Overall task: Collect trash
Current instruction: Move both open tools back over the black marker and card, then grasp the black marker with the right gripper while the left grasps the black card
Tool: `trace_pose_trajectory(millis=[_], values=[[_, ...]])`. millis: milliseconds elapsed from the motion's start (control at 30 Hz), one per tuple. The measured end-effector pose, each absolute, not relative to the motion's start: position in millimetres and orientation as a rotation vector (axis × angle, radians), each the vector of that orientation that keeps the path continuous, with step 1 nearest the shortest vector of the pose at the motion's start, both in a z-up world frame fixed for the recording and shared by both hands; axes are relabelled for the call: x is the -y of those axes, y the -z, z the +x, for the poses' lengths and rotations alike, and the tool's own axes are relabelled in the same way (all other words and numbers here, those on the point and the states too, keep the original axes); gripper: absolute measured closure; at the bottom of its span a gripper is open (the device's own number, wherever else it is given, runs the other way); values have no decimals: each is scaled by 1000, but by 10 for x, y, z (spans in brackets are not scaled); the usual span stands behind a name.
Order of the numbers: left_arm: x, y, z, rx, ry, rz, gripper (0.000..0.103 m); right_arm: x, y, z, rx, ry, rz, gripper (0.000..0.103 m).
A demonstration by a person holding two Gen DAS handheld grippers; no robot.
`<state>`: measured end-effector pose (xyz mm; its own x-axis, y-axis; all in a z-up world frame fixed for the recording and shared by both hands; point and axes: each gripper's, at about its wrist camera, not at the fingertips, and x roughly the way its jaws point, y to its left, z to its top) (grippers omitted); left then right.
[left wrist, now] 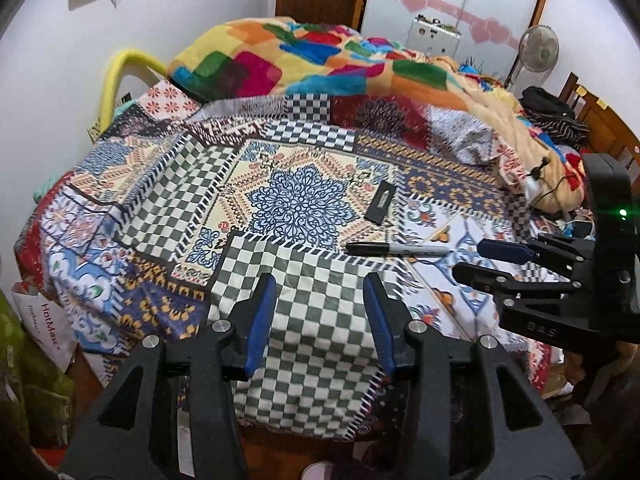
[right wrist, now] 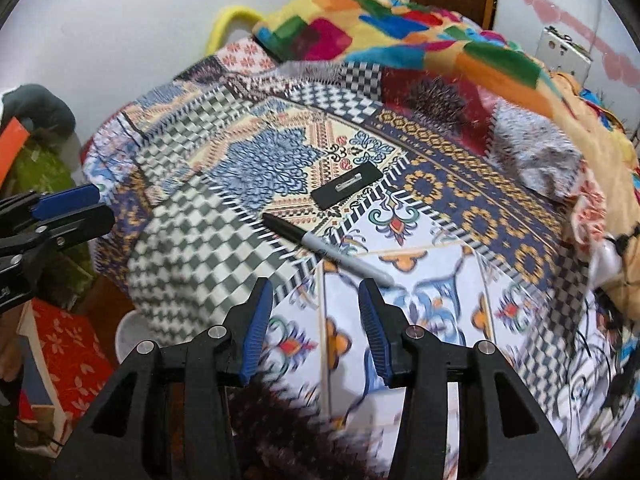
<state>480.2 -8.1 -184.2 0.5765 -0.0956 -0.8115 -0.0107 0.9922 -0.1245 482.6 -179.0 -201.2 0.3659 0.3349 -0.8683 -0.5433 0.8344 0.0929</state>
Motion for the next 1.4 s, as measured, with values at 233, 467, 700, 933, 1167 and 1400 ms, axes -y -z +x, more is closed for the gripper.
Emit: trace_pose_trajectory(millis=[233, 467, 700, 933, 1167, 1400], values=[[6, 2240, 5107, -1013, 58, -149, 59, 1474, 2385, 5184, -1093, -624, -322, 62], [-8, 2456, 5204, -1044, 61, -152, 59, 1325, 2547, 5185, -1090, -679, -384, 73], [19, 2478, 5240, -1050, 69, -161, 59, 1430, 2549, 5059, -1094, -722, -325, 92], [236, 2432, 5516, -1053, 140, -152, 59, 1892, 2301, 5061, -1045, -577, -170, 92], [670, 2580, 6033, -1079, 241, -81, 59, 2322, 2164, 5191, -992, -426, -107, 92], [942, 2775, 6399, -1076, 283, 35, 66, 2534, 2195, 5281, -986, -385, -33, 92]])
